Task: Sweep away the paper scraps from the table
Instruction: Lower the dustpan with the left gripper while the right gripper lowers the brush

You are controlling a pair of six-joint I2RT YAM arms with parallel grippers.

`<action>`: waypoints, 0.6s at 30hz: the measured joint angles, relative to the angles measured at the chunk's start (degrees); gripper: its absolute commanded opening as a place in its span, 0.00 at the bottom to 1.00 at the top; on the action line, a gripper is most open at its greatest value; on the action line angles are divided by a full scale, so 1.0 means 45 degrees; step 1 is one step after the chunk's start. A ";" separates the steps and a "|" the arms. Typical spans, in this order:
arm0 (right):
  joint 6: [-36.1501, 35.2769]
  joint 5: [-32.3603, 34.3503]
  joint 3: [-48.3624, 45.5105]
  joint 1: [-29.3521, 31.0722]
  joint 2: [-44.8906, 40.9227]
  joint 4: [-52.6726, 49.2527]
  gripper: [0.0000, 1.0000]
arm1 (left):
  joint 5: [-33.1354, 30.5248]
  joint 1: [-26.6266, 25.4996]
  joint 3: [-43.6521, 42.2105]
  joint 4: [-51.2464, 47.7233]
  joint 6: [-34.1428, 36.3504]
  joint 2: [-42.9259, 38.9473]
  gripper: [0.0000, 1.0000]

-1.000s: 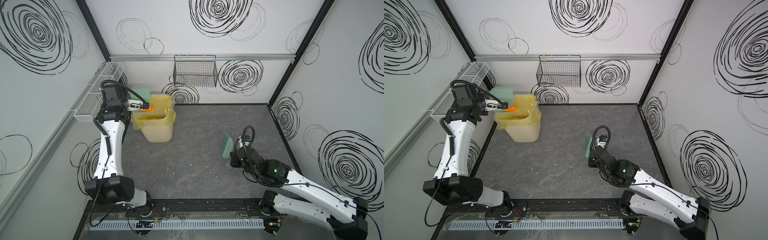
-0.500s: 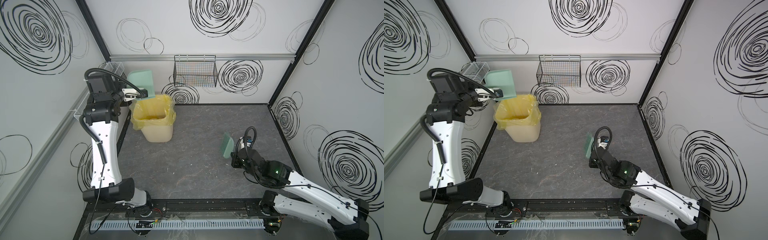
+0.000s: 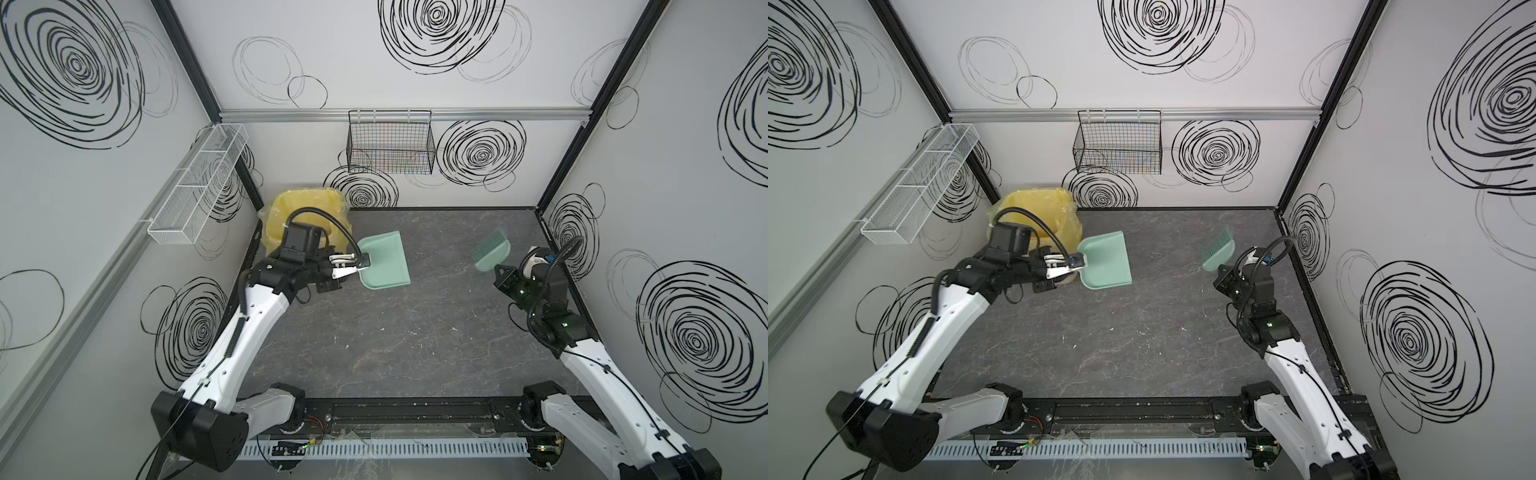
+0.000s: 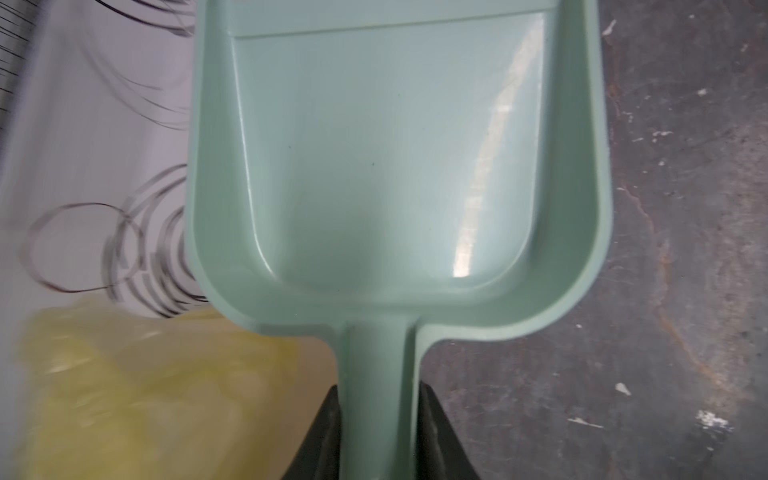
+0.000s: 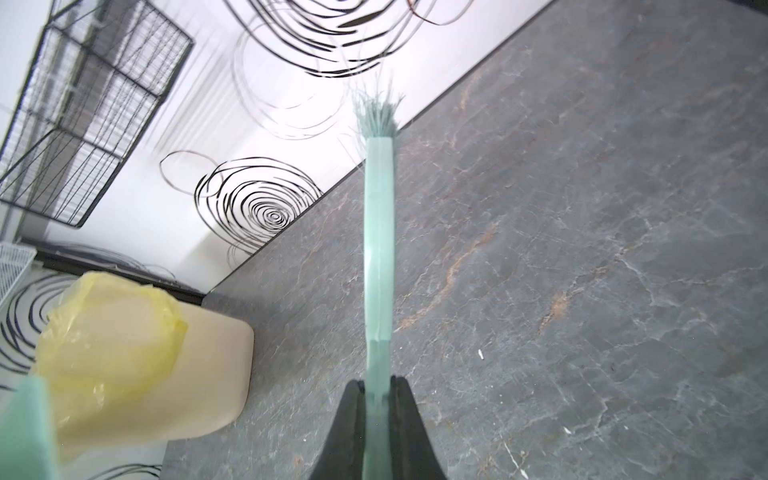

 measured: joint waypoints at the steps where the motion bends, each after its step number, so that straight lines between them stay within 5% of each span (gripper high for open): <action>1: 0.0180 -0.0597 -0.0316 -0.0452 0.0447 0.0437 0.00 | 0.0039 -0.0146 -0.0719 0.0316 -0.0379 0.0369 0.00; 7: 0.0607 -0.2594 -0.0738 -0.1171 0.2239 0.1617 0.00 | 0.0369 -0.0879 -0.2375 0.2069 -0.1991 0.2225 0.00; 18: 0.1098 -0.3453 -0.1700 -0.1506 0.4012 0.3725 0.00 | 0.0306 -0.2098 -0.2409 0.4022 -0.2939 0.5037 0.08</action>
